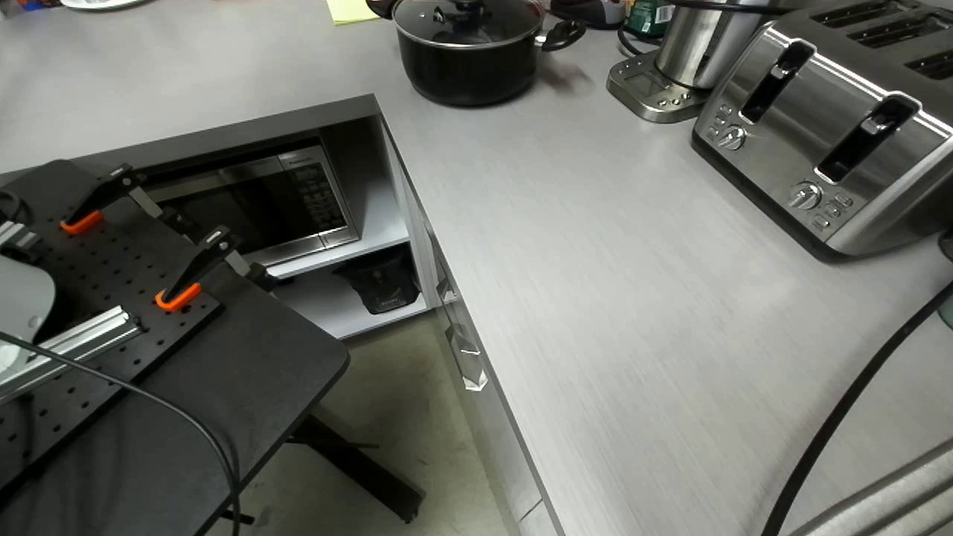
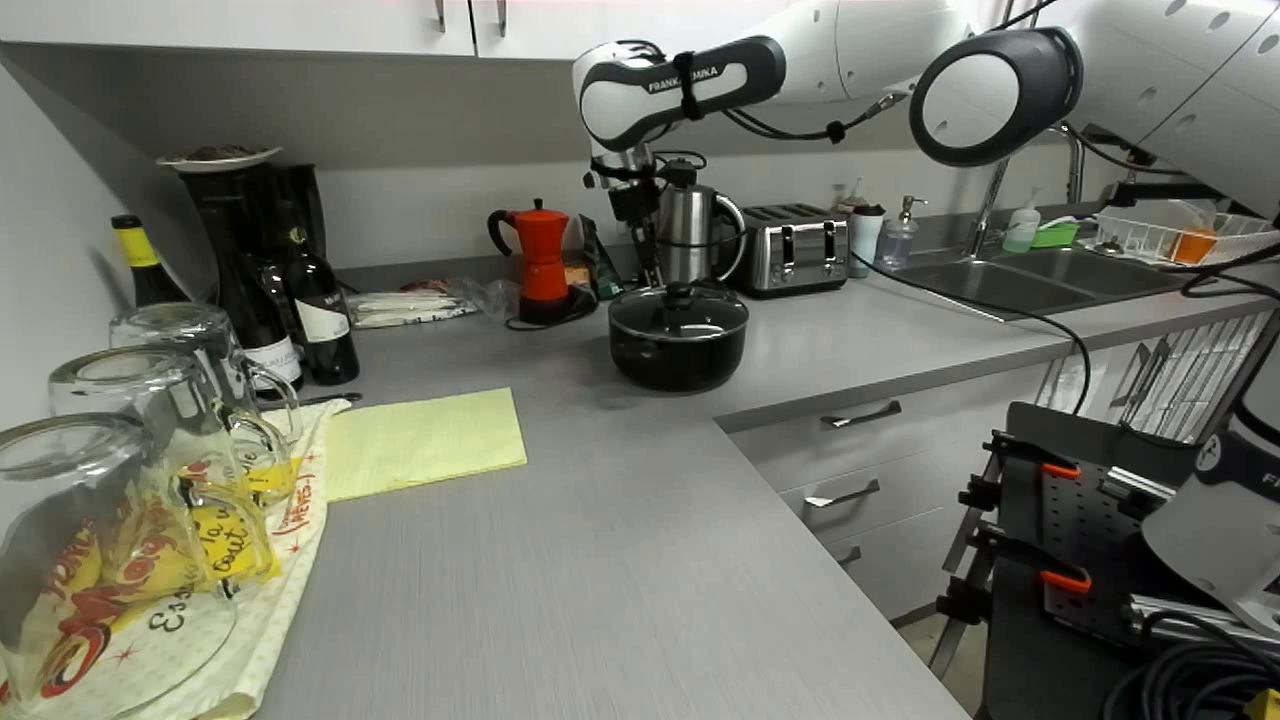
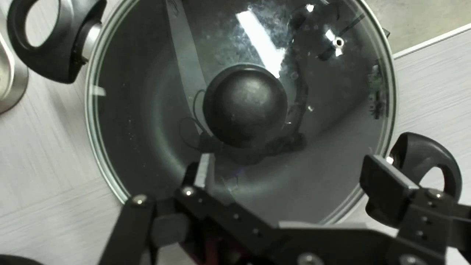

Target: Put the lid on the pot

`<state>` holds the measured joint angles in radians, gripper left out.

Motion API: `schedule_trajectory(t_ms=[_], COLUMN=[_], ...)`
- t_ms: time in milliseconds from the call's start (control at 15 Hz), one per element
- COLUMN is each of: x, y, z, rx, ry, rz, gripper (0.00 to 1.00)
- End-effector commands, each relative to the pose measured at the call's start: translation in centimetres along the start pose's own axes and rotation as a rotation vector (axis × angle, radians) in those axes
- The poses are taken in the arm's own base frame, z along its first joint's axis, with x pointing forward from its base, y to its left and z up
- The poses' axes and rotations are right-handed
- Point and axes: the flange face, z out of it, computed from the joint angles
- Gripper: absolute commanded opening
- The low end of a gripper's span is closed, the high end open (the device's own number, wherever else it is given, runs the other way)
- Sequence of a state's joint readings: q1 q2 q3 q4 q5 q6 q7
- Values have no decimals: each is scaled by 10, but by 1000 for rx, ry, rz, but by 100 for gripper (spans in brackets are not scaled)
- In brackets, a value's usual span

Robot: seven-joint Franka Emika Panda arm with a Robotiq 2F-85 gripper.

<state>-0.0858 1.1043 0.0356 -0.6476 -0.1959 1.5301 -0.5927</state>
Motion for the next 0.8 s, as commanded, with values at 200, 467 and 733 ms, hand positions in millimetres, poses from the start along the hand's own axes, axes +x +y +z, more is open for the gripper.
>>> schedule_trajectory(t_ms=[200,467,733], x=[10,8,0], y=[-36,-55,-75], z=[-42,-58,-68], rx=[-75,-103,-113], ry=[2,1,34], rz=[-112,-155,-193], gripper=[100,100,100])
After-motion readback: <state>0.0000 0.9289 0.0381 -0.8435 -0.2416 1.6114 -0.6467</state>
